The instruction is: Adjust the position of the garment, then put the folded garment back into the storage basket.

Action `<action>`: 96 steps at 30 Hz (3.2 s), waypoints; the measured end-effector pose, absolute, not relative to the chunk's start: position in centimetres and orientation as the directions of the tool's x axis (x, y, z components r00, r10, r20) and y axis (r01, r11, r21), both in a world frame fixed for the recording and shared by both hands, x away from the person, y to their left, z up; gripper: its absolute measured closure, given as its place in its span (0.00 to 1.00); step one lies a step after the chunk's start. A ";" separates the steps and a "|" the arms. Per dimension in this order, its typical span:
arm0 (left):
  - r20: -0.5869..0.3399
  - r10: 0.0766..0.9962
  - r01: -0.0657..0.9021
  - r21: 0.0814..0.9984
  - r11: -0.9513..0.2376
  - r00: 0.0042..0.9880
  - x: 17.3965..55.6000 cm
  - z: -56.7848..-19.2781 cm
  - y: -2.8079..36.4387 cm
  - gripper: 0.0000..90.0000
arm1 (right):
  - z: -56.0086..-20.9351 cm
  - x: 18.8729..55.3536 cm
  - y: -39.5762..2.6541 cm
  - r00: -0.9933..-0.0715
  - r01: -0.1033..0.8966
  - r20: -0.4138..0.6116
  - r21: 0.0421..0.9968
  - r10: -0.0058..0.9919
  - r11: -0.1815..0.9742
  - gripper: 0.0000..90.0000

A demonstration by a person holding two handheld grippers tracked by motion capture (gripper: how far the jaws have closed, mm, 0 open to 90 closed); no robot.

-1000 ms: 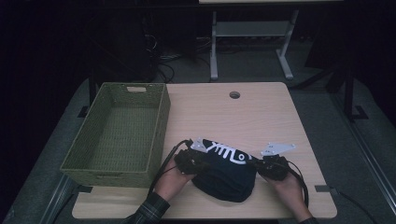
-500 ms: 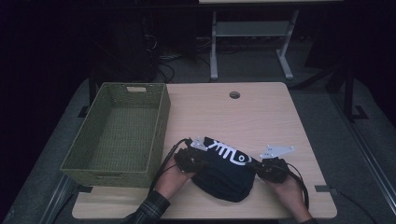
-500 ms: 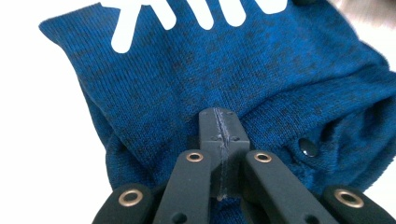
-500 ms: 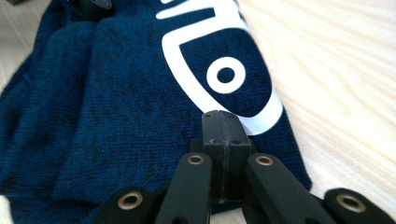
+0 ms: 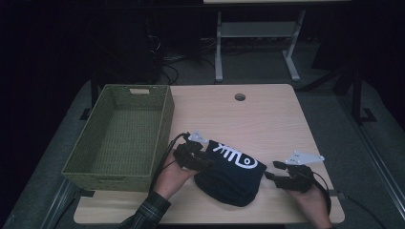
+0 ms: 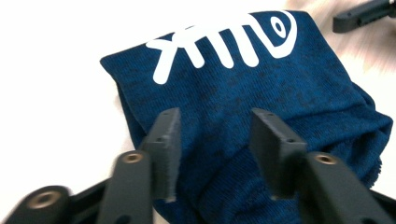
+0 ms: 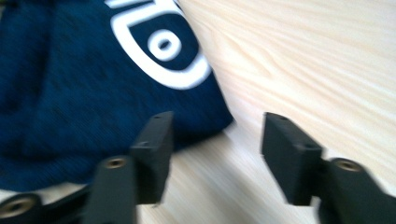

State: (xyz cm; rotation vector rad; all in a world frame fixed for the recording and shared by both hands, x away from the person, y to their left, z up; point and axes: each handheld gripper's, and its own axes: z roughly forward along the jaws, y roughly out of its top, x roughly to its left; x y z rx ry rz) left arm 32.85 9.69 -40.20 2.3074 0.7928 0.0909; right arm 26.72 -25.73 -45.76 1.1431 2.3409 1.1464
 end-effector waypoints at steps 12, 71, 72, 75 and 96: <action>-0.202 0.585 0.562 0.629 -0.537 0.785 34.9 -40.4 10.3 0.28 | -47.7 26.8 -27.8 -0.548 0.609 0.022 0.696 0.836 0.380 0.10; -0.295 0.535 0.606 0.497 -0.621 0.791 36.3 -45.1 8.4 0.76 | -48.3 27.2 -28.4 -0.532 0.605 0.027 0.712 0.846 0.357 0.07; -0.298 0.537 0.608 0.497 -0.619 0.789 36.3 -45.0 8.4 0.76 | -48.3 27.2 -28.4 -0.532 0.605 0.027 0.712 0.846 0.357 0.07; -0.309 0.545 0.621 0.498 -0.605 0.779 36.3 -44.8 8.4 0.77 | -48.3 27.2 -28.4 -0.532 0.605 0.027 0.712 0.846 0.357 0.08; -0.294 0.521 0.596 0.473 -0.649 0.801 36.0 -38.5 6.9 0.78 | -48.3 27.2 -28.4 -0.529 0.609 0.032 0.711 0.848 0.352 0.08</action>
